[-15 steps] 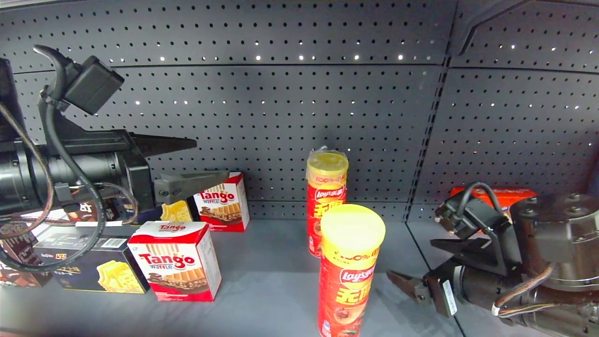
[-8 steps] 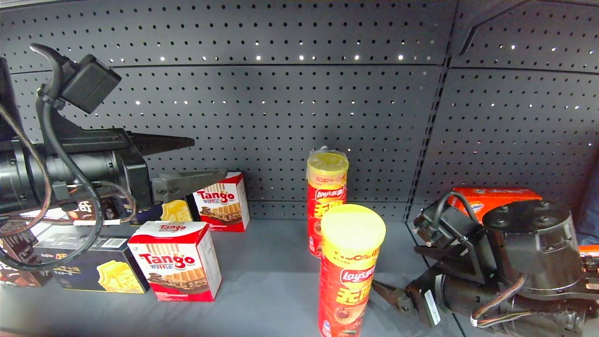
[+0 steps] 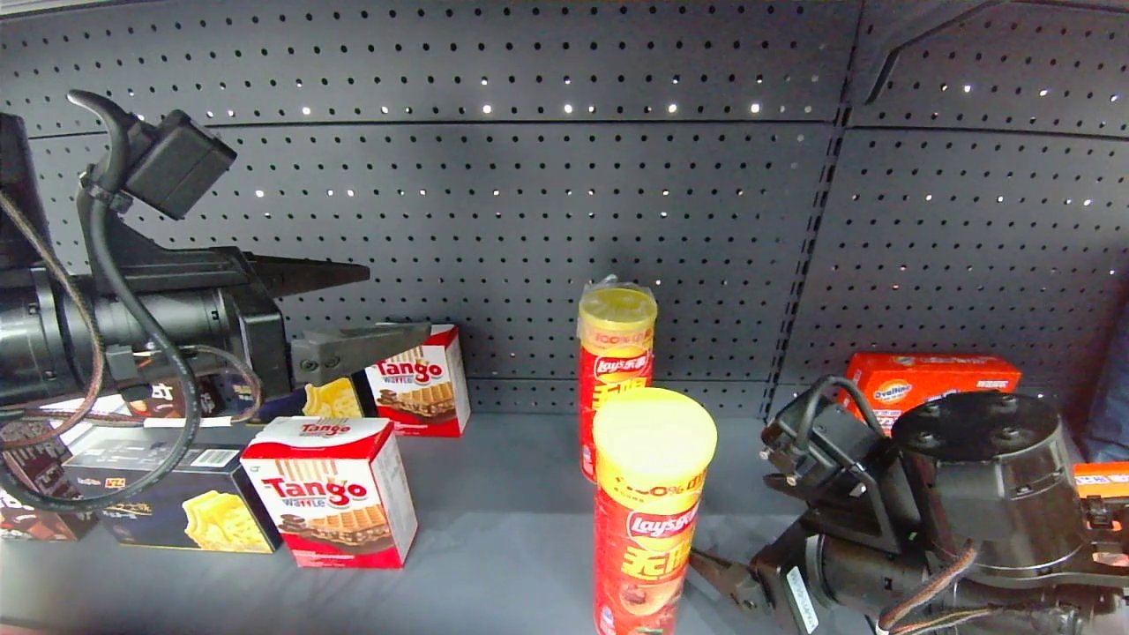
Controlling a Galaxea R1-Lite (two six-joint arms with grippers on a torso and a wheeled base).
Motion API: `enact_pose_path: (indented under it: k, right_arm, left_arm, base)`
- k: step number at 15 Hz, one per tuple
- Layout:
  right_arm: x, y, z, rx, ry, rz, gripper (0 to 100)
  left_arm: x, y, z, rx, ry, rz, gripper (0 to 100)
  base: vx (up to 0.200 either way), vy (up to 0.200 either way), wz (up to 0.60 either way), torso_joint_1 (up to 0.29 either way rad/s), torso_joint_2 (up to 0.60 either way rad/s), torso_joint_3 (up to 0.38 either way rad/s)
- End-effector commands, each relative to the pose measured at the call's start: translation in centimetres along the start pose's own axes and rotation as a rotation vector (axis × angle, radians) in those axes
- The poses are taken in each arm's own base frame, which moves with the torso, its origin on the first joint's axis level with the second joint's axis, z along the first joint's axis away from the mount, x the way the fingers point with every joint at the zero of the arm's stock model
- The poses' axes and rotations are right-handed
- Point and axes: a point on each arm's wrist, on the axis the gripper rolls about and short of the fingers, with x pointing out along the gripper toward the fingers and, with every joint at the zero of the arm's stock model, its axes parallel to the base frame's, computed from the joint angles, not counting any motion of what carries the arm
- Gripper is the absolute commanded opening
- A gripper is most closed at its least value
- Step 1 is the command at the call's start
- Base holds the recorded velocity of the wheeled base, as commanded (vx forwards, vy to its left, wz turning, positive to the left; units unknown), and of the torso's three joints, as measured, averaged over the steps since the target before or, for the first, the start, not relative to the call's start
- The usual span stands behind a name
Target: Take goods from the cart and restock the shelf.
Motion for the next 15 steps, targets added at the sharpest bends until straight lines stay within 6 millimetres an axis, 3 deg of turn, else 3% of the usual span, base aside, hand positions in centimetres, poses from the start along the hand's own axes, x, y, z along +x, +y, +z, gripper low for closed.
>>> enact_pose_path:
  k: [1, 10, 15]
  right_arm:
    - [-0.1, 0.2, -0.1, -0.005, -0.002, 0.008, 100]
    - [-0.5, 1.0, -0.2, -0.023, -0.004, 0.033, 100]
    - [-1.6, 0.4, -1.6, -0.023, 0.014, 0.024, 100]
  left_arm:
    - [0.2, 0.1, -0.1, -0.004, 0.005, -0.001, 100]
    - [0.1, 0.0, -0.2, -0.004, 0.006, -0.001, 100]
    - [0.0, -0.1, -0.6, -0.01, 0.015, -0.003, 100]
  base:
    - [0.0, 0.0, 0.0, 0.0, 0.0, 0.0]
    - [0.0, 0.0, 0.0, 0.0, 0.0, 0.0]
    - [0.0, 0.0, 0.0, 0.0, 0.0, 0.0]
